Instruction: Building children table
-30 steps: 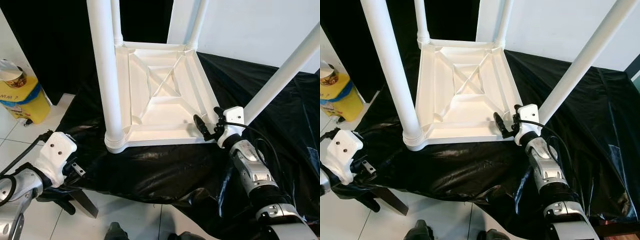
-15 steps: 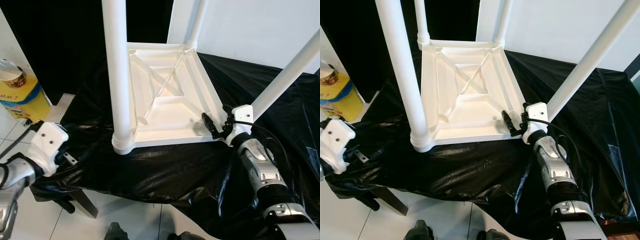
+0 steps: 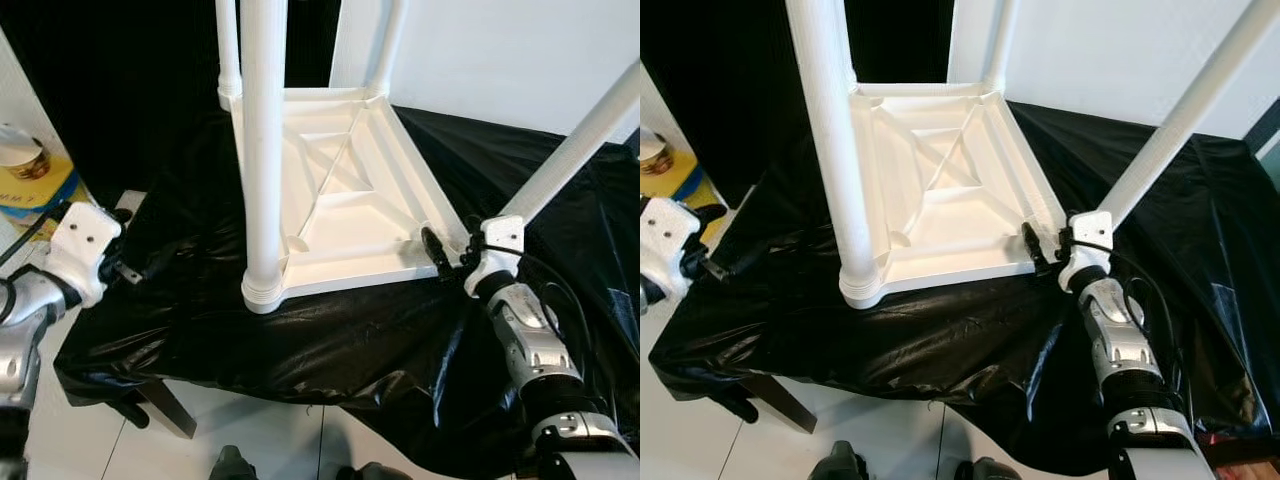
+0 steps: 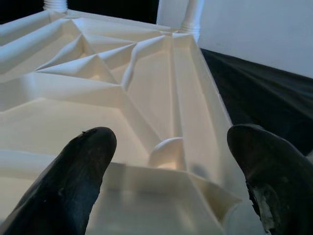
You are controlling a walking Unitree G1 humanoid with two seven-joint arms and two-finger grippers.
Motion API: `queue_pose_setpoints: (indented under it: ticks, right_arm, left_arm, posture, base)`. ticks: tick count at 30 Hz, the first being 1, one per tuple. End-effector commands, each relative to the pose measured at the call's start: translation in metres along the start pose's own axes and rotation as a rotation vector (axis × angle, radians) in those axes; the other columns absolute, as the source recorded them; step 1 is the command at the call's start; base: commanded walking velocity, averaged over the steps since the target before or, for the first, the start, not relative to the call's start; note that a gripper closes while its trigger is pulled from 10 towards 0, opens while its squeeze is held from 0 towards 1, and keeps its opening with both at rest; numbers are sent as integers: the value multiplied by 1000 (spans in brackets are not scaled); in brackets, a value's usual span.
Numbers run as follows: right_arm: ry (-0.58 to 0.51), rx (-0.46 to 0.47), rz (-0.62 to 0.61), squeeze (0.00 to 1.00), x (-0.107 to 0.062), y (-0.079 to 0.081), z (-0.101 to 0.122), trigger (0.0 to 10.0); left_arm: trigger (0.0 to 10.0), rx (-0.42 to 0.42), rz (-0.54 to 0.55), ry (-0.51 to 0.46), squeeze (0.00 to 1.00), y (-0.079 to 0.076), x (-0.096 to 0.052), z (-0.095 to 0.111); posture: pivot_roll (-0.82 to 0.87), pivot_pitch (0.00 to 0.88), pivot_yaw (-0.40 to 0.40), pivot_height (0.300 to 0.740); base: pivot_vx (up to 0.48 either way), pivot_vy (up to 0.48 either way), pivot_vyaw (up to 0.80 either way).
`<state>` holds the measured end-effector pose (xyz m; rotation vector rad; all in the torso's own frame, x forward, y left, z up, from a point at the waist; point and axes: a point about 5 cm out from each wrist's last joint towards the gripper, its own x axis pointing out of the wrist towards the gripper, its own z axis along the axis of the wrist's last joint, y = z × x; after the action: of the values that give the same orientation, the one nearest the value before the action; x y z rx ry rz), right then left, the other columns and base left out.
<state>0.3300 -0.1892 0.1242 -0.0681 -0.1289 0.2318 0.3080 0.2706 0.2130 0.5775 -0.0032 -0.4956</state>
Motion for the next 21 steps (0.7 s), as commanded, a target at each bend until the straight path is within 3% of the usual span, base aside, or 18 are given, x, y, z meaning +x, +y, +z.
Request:
queue_pose_setpoints:
  ticks: [1,8,21]
  right_arm:
    - [9,-13,1,0,-1,-2,-1,10000]
    - [0,-16,12,0,2,0,1,10000]
    - [1,-16,26,0,2,2,0,10000]
  left_arm:
    - [10000,13,84,10,0,1,6,-4]
    - [10000,8,121,-33,0,6,26,2]
    - [10000,5,125,-65,0,5,38,4]
  posture:
    - [155,83,-126,740]
    - [152,76,-129,740]
    - [154,70,-132,740]
  base:
    - [0,0,0]
    - [0,0,0]
    - [0,0,0]
